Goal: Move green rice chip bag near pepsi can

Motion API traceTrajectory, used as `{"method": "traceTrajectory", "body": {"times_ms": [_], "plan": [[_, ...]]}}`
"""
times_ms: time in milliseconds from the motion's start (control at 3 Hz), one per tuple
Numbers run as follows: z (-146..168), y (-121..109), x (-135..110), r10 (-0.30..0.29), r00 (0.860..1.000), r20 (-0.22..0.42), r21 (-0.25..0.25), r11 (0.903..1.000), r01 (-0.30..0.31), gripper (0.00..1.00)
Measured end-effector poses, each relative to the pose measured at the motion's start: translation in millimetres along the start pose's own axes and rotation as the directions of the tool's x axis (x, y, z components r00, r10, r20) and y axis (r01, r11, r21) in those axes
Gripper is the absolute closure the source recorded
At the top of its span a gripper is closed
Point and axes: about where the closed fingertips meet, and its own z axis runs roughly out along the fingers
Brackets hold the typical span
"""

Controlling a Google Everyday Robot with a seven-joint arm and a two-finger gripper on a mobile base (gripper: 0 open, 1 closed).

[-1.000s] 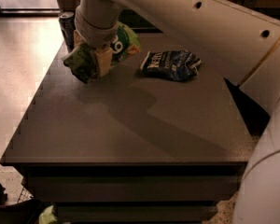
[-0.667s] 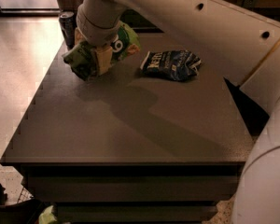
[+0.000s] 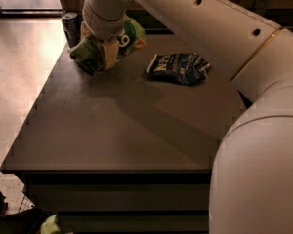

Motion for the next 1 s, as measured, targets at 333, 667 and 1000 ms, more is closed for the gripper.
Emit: {"method": "traceTrajectory", "body": {"times_ms": [333,667,1000], "plan": [[27.4,-21.3,63.2,0.033,0.999,-0.004,0.014,0.9994,-0.033,1.00],[44.0,-32.6,94.3,0.064,0.998,-0.002,0.064,0.9959,-0.064,1.00],[58.6,-33.0,119.3,0.148,0.989,0.025,0.141,0.9785,-0.150,1.00]]}}
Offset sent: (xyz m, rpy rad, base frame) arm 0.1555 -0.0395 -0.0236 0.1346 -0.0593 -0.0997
